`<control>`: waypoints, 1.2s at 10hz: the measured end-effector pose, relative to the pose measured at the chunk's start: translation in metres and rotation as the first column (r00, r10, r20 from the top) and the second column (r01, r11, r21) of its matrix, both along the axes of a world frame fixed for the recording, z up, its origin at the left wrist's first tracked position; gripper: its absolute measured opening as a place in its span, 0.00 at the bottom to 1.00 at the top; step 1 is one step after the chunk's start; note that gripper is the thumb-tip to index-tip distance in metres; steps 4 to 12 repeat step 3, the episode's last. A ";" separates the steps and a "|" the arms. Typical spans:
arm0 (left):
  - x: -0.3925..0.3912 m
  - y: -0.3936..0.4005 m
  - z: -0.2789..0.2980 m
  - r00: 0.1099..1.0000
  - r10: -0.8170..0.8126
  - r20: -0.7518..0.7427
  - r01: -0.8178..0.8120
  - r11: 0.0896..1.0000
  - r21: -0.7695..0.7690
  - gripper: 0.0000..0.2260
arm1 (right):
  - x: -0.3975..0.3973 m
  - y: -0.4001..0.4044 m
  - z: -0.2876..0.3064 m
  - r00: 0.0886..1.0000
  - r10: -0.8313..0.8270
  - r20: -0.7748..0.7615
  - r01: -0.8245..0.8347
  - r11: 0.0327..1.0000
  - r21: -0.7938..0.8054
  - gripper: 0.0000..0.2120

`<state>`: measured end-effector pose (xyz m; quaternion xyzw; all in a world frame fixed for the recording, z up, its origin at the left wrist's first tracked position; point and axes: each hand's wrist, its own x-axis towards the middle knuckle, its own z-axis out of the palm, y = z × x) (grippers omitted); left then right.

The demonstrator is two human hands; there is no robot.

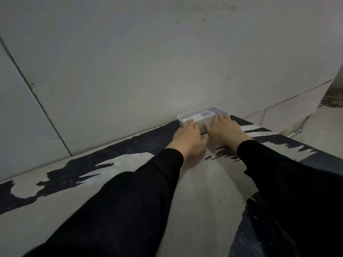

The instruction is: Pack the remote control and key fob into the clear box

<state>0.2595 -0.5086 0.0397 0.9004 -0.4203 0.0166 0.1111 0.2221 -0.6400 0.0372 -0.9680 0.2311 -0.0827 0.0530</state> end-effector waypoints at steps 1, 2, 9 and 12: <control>0.012 -0.010 0.007 0.999 -0.006 -0.035 0.010 0.993 0.116 0.32 | 0.016 -0.014 0.001 0.997 0.030 -0.064 -0.028 0.999 0.041 0.32; 0.017 -0.004 0.010 0.997 -0.055 -0.059 0.064 0.985 0.159 0.32 | 0.023 -0.023 0.002 1.000 0.016 -0.017 -0.015 0.999 0.029 0.33; 0.015 0.017 0.011 0.998 -0.063 -0.020 0.065 0.989 0.132 0.32 | 0.021 -0.022 -0.003 0.999 0.003 0.044 0.000 0.998 -0.059 0.32; 0.015 0.017 0.011 0.998 -0.063 -0.020 0.065 0.989 0.132 0.32 | 0.021 -0.022 -0.003 0.999 0.003 0.044 0.000 0.998 -0.059 0.32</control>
